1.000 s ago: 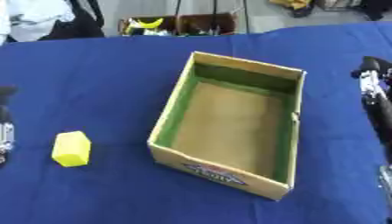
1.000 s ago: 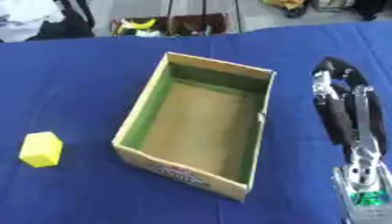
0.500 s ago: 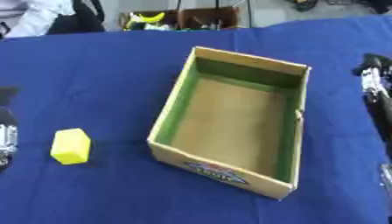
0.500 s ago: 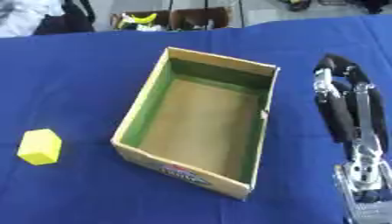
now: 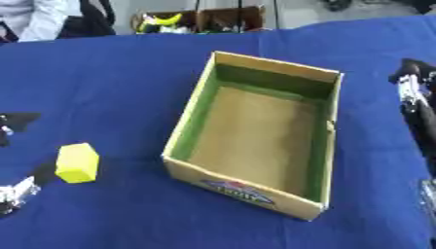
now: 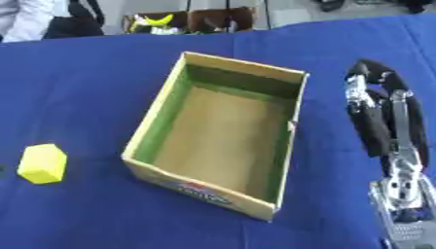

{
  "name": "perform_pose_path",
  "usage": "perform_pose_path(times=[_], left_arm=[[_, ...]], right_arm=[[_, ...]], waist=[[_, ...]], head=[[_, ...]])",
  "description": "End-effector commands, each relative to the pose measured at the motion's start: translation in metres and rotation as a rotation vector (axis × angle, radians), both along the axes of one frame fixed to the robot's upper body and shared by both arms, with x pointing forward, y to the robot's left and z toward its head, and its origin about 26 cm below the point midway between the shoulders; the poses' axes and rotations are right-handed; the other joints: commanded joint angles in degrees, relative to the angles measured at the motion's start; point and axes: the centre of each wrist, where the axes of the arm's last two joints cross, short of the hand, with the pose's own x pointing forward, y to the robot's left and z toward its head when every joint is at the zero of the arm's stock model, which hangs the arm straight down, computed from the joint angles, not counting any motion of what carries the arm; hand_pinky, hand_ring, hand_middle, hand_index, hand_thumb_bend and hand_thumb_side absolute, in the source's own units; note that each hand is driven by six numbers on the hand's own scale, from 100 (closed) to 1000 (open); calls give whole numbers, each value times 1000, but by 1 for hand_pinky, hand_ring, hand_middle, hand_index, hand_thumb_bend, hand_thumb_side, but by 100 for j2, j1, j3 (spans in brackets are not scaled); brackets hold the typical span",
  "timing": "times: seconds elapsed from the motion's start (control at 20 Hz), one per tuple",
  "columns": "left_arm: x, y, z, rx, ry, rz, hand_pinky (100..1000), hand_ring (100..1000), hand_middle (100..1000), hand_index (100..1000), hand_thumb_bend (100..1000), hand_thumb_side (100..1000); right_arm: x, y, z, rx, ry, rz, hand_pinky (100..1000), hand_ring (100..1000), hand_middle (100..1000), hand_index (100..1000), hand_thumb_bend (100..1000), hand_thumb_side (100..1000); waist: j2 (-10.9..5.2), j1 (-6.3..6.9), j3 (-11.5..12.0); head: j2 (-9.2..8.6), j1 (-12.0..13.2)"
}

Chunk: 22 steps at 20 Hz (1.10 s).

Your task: Pick up objects on the table and place them in the box.

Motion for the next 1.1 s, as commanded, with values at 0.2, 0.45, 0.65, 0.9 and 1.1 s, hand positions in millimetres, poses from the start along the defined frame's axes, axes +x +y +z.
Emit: perform_pose_path(times=[0.2, 0.45, 0.65, 0.9, 1.1], left_arm=[[-1, 4, 22, 140, 126, -2, 633, 788, 844, 977, 562, 1000], [1, 4, 37, 232, 200, 8, 645, 810, 885, 1000, 640, 923], [3, 3, 50, 300, 270, 45, 673, 834, 909, 1000, 676, 833], [9, 7, 62, 384, 389, 88, 713, 860, 907, 1000, 840, 823], [18, 18, 68, 408, 462, 120, 724, 866, 899, 1000, 837, 819]], right_arm=[[-1, -1, 4, -15, -12, 6, 885, 1000, 665, 861, 100, 843], [0, -1, 3, -19, -8, 11, 884, 1000, 665, 861, 100, 844], [0, -1, 2, -25, -3, 14, 884, 1000, 665, 861, 100, 844], [0, 0, 1, -32, 5, 21, 884, 1000, 665, 859, 100, 848], [1, 0, 0, -36, 11, 23, 884, 1000, 665, 859, 100, 849]], waist=[[-179, 14, -39], [-209, 21, -79], [-230, 32, -108], [-257, 51, -138], [-270, 66, -177]], head=[[189, -24], [146, -20], [23, 23], [-32, 28], [-45, 47]])
